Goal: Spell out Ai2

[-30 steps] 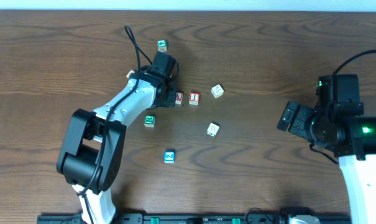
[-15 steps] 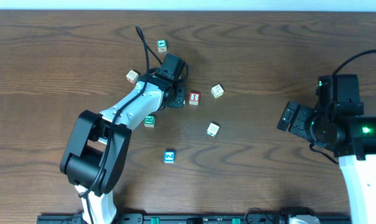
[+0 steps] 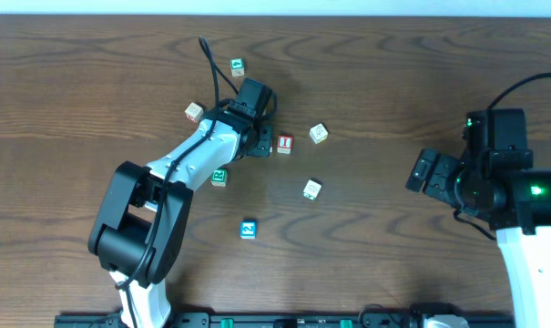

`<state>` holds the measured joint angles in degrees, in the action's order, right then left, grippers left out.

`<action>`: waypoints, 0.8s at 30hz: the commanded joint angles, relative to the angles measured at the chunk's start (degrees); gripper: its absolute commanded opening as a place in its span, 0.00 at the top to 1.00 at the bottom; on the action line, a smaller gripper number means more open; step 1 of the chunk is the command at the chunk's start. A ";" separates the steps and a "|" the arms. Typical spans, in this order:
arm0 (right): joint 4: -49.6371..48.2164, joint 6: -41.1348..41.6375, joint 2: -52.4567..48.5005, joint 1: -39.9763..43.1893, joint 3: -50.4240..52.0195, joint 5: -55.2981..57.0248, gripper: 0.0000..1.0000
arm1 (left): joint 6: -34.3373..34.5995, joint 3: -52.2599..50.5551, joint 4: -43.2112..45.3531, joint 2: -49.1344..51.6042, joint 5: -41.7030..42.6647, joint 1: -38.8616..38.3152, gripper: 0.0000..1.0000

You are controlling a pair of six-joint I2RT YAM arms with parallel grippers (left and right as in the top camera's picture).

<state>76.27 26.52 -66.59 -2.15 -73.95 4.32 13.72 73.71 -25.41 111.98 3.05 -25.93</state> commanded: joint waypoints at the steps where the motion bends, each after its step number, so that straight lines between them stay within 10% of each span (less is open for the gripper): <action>1: -0.02 -0.46 0.37 0.24 0.22 0.00 0.01 | 0.66 -0.44 0.17 0.52 0.48 -0.02 0.82; 24: -0.02 -0.46 0.37 0.24 0.22 0.00 0.01 | 0.63 -0.44 0.24 0.52 0.63 -0.02 0.62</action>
<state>76.27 26.52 -66.59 -2.15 -73.95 4.29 14.33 73.71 -25.36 111.98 3.60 -25.93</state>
